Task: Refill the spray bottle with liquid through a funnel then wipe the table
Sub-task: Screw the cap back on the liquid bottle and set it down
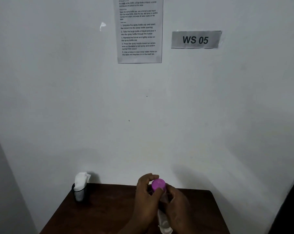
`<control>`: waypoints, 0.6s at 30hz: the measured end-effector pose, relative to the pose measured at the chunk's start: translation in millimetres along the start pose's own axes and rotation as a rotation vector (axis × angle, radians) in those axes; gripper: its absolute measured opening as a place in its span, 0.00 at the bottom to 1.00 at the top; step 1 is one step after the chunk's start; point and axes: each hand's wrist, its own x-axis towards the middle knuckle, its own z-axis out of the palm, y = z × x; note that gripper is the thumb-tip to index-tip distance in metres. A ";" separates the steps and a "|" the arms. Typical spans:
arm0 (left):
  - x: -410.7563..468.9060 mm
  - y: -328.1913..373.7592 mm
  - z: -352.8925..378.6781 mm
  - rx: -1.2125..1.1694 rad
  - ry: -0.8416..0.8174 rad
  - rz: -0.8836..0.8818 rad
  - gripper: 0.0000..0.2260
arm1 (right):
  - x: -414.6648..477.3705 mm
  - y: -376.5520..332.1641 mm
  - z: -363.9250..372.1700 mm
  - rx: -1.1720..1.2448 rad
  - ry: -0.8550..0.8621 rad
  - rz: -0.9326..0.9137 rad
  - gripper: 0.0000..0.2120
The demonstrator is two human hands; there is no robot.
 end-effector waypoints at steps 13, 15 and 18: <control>5.2 0.5 2.6 -0.006 -0.006 0.005 0.15 | 5.2 2.2 0.7 0.019 -0.025 -0.025 0.10; 5.0 0.7 4.0 -0.001 -0.002 0.003 0.20 | 7.6 3.3 -0.1 0.021 -0.016 -0.007 0.11; 7.0 -3.2 5.8 -0.013 0.033 -0.072 0.34 | 11.6 4.7 1.5 0.039 0.013 0.003 0.16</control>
